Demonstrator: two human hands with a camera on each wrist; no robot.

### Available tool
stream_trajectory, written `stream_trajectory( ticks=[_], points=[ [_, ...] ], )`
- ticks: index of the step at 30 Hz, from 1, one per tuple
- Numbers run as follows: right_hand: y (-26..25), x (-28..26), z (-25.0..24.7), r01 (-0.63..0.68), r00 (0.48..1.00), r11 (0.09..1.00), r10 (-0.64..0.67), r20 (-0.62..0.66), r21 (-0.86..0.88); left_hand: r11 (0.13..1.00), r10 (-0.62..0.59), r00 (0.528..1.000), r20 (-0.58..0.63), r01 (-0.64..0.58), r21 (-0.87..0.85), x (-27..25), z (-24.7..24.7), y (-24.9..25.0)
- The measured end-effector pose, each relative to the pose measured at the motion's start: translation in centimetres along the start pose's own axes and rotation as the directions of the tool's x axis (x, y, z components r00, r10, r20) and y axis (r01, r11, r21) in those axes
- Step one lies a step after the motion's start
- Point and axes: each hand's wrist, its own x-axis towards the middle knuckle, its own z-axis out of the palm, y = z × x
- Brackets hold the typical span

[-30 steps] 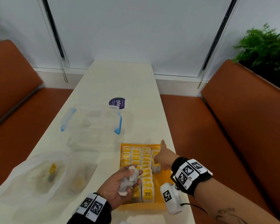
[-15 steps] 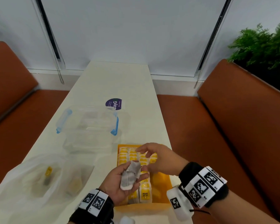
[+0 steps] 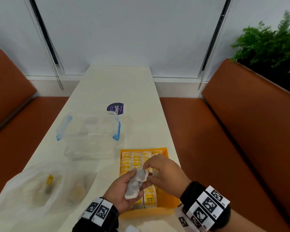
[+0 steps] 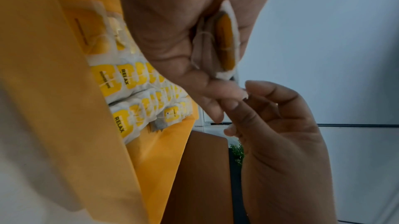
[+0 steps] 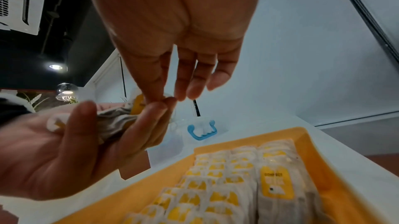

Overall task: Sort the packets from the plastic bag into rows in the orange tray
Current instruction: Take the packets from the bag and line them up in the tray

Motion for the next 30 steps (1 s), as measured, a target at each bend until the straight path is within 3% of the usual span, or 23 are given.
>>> stream_trajectory(
  ticks=[5, 8, 11, 16, 19, 21, 23, 26, 30],
  points=[
    [0.9, 0.2, 0.1, 0.019, 1.000, 0.998, -0.020, 0.012, 0.066, 0.999, -0.031, 0.999, 0.009, 0.031, -0.038, -0.3, 0.3, 0.0],
    [1.0, 0.8, -0.9, -0.062, 0.998, 0.969, 0.062, 0.005, 0.240, 1.000, 0.011, 1.000, 0.012, -0.010, -0.014, -0.6, 0.7, 0.0],
    [0.9, 1.3, -1.9, -0.193, 0.981, 0.905, 0.171, 0.092, 0.379, 1.000, -0.001, 1.000, -0.004, 0.001, -0.011, -0.5, 0.7, 0.2],
    [1.1, 2.0, -2.8, -0.321, 0.946, 0.850, 0.309, 0.098, 0.419, 0.995, 0.014, 0.998, -0.068, -0.007, 0.097, -0.3, 0.2, 0.4],
    [1.3, 2.4, -3.7, -0.341, 0.940, 0.909, 0.326, 0.100, 0.241, 0.992, 0.019, 0.995, -0.098, -0.007, 0.123, -0.2, 0.0, 0.3],
    [1.5, 2.5, -4.5, -0.317, 0.939, 0.945, 0.324, 0.112, -0.082, 0.992, 0.002, 0.993, -0.115, 0.012, 0.126, -0.1, -0.1, 0.2],
    [1.6, 2.5, -5.3, -0.278, 0.930, 0.904, 0.338, 0.144, -0.326, 0.992, -0.015, 0.993, -0.117, 0.030, 0.123, -0.2, -0.1, 0.1],
    [2.1, 2.6, -5.6, -0.294, 0.872, 0.888, 0.401, 0.282, -0.353, 0.992, -0.020, 0.994, -0.106, 0.033, 0.119, -0.3, -0.1, 0.1],
    [3.6, 3.7, -3.1, -0.227, 0.819, 0.836, 0.441, 0.367, -0.500, 0.995, 0.013, 0.997, -0.080, -0.005, 0.099, -0.3, -0.2, 0.1]
  ],
)
